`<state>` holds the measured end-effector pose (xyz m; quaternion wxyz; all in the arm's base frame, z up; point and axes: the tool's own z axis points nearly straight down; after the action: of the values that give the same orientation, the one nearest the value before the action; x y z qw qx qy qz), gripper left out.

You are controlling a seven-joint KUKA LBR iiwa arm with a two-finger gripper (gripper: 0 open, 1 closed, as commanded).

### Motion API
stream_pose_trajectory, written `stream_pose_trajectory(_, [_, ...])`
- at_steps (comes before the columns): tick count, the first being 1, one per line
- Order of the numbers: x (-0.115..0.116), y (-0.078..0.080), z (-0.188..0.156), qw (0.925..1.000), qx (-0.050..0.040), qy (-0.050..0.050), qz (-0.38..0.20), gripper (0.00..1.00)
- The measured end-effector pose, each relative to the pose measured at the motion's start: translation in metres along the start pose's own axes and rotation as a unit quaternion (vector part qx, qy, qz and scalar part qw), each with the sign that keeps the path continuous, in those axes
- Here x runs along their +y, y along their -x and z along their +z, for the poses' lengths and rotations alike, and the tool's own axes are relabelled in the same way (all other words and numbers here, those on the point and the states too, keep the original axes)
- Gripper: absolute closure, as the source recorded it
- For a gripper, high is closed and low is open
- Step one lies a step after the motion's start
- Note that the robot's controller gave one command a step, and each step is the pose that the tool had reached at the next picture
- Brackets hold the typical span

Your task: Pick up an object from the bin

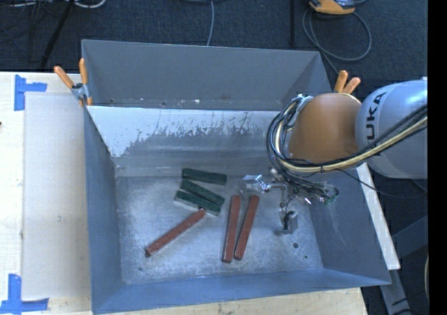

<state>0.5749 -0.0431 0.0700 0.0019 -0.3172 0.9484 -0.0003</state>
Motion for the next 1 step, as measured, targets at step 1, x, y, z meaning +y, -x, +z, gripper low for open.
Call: stream_pose_trajectory(1, [0.0005, -0.0003, -0.0002, 1.0000, 0.0001, 0.001, 0.002, 1.00])
